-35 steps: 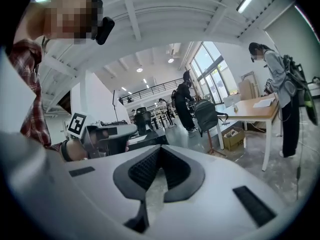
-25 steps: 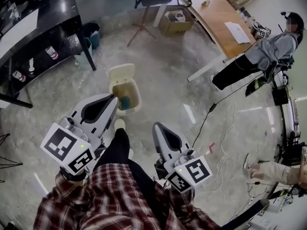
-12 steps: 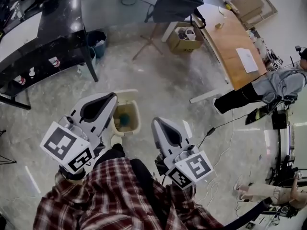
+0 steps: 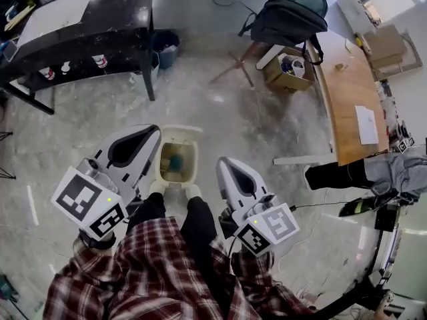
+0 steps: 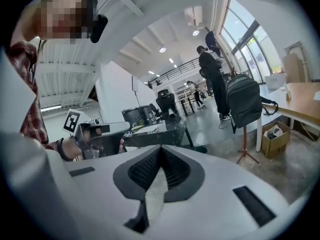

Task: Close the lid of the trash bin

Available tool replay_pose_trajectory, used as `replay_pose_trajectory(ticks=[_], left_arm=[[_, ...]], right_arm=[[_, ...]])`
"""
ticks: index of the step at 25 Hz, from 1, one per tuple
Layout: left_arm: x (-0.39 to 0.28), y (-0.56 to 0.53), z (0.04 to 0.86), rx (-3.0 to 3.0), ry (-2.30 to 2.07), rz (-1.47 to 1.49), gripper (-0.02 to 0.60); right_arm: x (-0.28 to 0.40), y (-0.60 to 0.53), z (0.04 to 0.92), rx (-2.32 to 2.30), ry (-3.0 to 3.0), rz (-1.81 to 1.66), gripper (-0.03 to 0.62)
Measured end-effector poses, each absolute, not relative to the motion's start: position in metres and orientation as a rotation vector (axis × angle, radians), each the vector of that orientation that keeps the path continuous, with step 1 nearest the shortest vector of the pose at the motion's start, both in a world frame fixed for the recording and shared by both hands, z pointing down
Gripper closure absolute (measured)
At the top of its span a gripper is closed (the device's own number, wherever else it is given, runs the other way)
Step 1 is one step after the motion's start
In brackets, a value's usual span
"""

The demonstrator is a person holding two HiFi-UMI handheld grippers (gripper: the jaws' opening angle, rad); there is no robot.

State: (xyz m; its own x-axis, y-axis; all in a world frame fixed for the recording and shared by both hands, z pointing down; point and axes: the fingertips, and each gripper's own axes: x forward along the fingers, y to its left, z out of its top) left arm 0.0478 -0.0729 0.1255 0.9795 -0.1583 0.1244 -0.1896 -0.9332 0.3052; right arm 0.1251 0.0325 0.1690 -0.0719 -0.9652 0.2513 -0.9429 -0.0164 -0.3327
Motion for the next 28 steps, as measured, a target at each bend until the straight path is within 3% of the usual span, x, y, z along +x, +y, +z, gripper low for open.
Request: replay_pose_trajectory(ticks=[14,28], left_arm=[[0.008,-0.015,0.150,2.554,-0.964,0.003,0.569],[-0.001,-0.004,0.189,2.482,-0.988,0.048,0.569]], right_arm=[[0.162,0.034,0.206,-1.626,2.749,-0.754,0.580],[0.165,-0.009,0.278,-1.605,2.863,-0.913,0.580]])
